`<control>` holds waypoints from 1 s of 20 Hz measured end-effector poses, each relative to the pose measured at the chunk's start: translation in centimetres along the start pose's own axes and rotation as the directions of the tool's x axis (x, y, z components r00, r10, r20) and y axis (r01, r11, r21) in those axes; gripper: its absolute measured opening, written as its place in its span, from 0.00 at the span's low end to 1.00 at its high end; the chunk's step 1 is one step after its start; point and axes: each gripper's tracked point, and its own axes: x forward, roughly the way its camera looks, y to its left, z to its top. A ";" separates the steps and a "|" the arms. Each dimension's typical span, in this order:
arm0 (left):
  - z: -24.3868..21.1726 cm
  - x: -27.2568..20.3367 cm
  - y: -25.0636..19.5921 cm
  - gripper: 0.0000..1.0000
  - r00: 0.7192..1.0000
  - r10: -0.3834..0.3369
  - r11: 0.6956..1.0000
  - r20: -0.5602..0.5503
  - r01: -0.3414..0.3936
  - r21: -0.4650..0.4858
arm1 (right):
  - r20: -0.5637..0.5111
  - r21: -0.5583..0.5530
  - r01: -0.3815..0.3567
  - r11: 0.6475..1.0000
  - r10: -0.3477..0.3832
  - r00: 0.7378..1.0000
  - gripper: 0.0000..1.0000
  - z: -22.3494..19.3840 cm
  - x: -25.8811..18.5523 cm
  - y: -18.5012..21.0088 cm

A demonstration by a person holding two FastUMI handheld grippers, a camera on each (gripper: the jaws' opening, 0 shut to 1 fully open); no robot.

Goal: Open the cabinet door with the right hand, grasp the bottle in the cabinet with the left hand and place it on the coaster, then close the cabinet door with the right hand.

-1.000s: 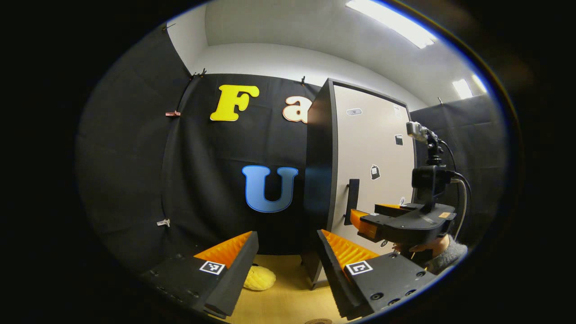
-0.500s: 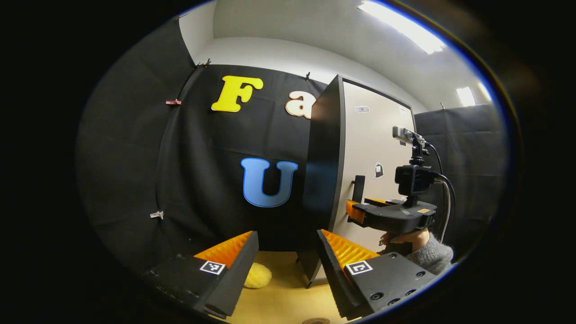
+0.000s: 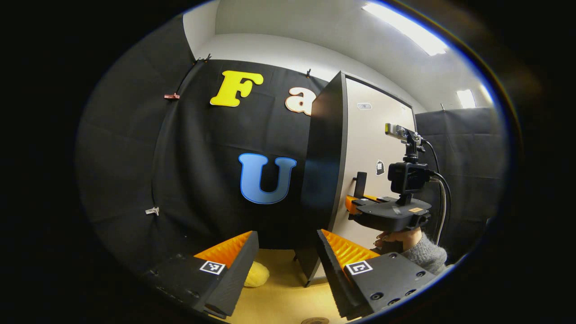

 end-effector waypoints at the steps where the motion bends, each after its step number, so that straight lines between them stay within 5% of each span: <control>1: -0.1 0.0 0.0 0.82 1.000 0.002 1.000 -0.002 -0.002 -0.001 | 0.002 0.006 0.000 1.000 0.000 1.000 0.31 0.0 -0.1 -0.1; 4: -0.3 0.1 0.2 0.82 1.000 0.007 1.000 -0.010 -0.008 -0.008 | -0.011 -0.033 -0.001 0.999 0.001 1.000 0.14 -0.1 -0.1 -0.1; 20: 0.2 -1.3 -5.3 0.81 1.000 -0.019 0.998 0.008 0.018 0.054 | -0.042 -0.006 -0.164 0.986 0.164 0.986 0.14 0.4 -7.0 -1.3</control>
